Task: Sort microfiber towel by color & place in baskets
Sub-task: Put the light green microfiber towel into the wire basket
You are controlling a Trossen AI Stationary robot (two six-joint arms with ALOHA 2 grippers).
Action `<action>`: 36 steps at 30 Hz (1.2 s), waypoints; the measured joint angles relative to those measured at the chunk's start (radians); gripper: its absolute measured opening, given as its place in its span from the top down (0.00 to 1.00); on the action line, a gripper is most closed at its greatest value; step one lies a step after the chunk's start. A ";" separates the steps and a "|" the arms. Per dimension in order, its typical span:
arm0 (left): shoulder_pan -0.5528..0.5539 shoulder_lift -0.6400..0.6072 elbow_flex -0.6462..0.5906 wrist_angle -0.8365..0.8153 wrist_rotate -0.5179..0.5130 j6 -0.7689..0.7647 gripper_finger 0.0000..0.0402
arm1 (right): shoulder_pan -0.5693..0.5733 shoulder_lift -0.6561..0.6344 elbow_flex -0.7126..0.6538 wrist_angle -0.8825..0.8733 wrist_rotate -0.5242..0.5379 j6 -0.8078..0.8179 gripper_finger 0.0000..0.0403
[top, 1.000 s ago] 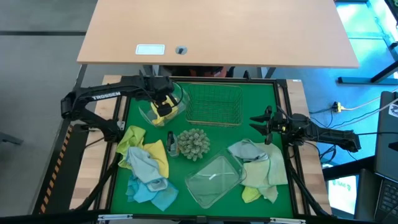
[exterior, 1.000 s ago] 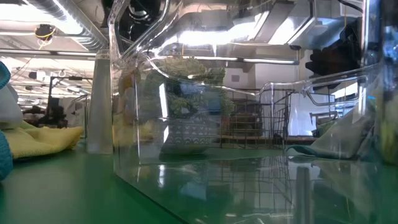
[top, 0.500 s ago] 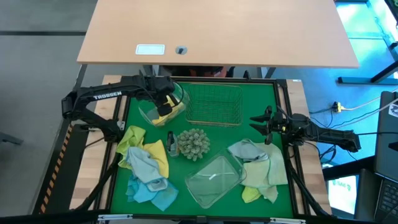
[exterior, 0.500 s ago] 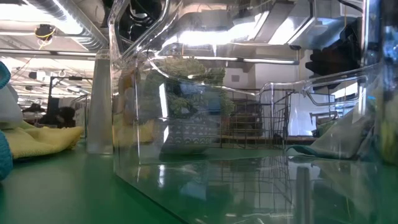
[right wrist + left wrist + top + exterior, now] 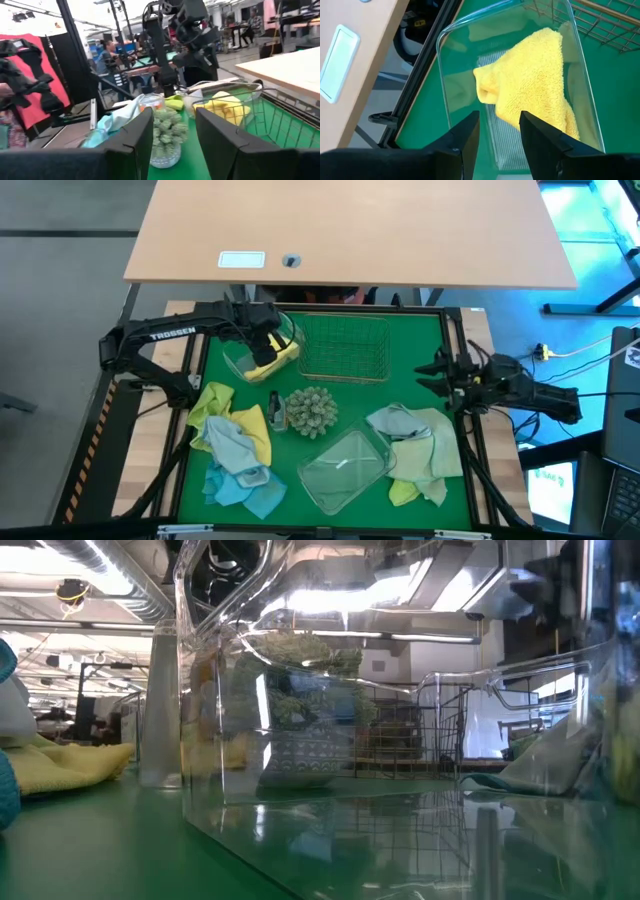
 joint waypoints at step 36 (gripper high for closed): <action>-0.183 -0.608 -0.443 0.334 0.103 -0.214 0.67 | 0.237 0.649 0.423 -0.308 -0.263 0.354 0.63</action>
